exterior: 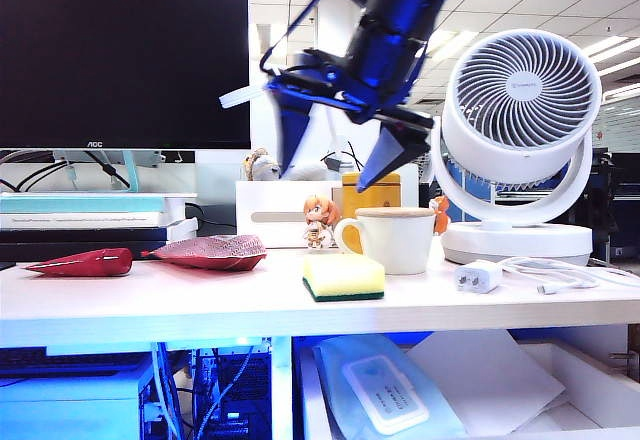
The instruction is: Open the drawer, place the cleaning sponge inside, then close the drawer.
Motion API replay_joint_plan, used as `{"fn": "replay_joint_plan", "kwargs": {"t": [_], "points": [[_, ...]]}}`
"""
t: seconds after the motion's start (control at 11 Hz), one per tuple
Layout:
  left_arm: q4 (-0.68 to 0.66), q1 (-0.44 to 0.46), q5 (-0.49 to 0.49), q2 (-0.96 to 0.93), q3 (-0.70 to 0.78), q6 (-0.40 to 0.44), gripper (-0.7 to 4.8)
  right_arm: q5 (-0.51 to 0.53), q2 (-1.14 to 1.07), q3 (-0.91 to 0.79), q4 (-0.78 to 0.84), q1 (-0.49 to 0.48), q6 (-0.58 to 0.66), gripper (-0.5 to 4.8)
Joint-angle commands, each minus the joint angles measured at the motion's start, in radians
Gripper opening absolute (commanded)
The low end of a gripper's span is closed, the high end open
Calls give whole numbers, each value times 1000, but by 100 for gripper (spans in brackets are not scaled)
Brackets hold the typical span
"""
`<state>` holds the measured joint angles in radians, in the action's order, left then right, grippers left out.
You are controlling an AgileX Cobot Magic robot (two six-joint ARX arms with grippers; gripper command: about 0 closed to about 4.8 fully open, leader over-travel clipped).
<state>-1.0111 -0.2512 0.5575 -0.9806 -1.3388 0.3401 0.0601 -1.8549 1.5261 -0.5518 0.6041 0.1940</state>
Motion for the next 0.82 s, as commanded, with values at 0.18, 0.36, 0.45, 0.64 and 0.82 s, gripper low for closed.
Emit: {"fn": "replay_joint_plan", "kwargs": {"t": [0.18, 0.36, 0.45, 0.64, 0.82], "points": [[3, 0, 4, 1, -3, 0, -6, -8, -106, 71, 5, -11, -44, 479], [2, 0, 5, 1, -3, 0, -6, -42, -166, 74, 56, -42, -40, 479], [2, 0, 5, 1, -3, 0, -6, -39, -184, 75, 56, -55, -37, 479], [3, 0, 4, 1, -3, 0, -6, 25, -247, 86, 84, -71, -26, 479], [3, 0, 4, 0, -3, 0, -6, 32, -264, 86, 69, -71, -26, 479]]}}
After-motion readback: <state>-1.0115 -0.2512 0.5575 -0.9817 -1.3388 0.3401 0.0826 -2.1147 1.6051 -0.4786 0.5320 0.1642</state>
